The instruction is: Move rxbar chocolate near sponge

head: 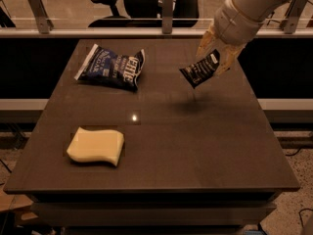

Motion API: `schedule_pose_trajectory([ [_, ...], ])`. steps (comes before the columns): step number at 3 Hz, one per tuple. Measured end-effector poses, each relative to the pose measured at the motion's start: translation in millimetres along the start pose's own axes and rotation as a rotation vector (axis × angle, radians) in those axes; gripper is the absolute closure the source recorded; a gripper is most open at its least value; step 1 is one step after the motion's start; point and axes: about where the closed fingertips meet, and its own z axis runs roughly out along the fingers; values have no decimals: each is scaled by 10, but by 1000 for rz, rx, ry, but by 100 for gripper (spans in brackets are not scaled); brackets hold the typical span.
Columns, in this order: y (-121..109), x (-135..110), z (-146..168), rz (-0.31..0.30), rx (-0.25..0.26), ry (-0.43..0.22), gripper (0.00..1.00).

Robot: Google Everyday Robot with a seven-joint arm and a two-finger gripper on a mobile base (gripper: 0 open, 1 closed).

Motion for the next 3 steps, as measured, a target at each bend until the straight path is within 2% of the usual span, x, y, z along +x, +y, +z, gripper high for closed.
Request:
schedule_pose_trajectory([
  [1, 33, -234, -91, 76, -61, 14, 100],
  [3, 337, -483, -121, 197, -61, 26, 100],
])
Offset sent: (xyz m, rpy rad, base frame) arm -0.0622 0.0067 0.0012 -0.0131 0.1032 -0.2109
